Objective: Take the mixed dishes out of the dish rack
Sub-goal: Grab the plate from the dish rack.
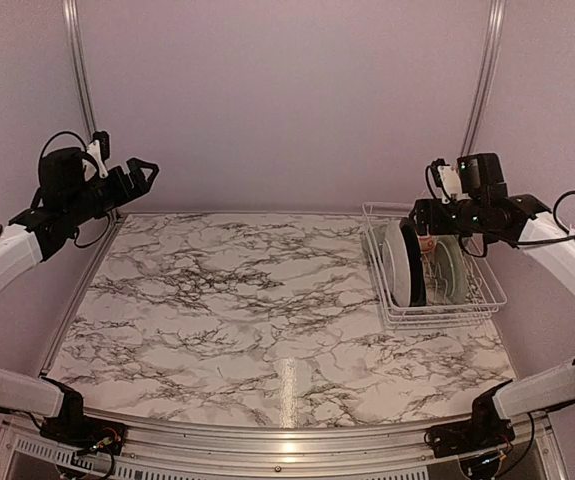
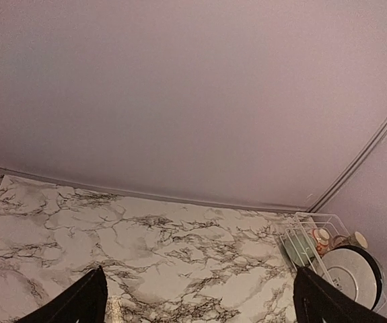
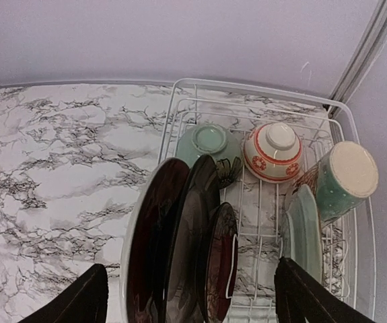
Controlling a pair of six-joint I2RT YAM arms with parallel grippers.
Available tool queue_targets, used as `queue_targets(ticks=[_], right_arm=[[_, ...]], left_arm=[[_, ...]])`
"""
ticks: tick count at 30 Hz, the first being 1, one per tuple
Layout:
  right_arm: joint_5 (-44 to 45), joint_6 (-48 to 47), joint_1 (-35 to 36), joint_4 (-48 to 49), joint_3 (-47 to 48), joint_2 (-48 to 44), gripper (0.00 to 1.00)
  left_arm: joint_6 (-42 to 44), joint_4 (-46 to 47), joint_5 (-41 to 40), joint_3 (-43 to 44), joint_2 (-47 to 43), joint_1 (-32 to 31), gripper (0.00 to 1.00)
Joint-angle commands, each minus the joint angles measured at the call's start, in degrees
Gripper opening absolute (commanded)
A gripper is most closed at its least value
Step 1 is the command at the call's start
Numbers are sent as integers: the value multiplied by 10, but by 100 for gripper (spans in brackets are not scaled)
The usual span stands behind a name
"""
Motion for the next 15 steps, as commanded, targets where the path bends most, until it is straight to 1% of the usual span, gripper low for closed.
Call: queue_targets(ticks=[1,4,6,7,11,15], right_arm=[[-23,39,10,-50,36,32,78],[-29,57,14,-69,48,55,68],[-33,62,18,-83,52,69,56],[-32,64,19,-88,53,74,53],[-15,69,22,-86,39,77,49],[-18,70,23,-74,27,80,45]], left_arm=[[-19,15,28,-15,9,-3,99],[-23,15,34,-16,16,-3,99],[-27,17,36,-18,20,-2,99],[-28,19,38,-19,22,-3,99],[-33,24,42,-22,26,-3,99],[-38,27,48,-20,32,-3,99]])
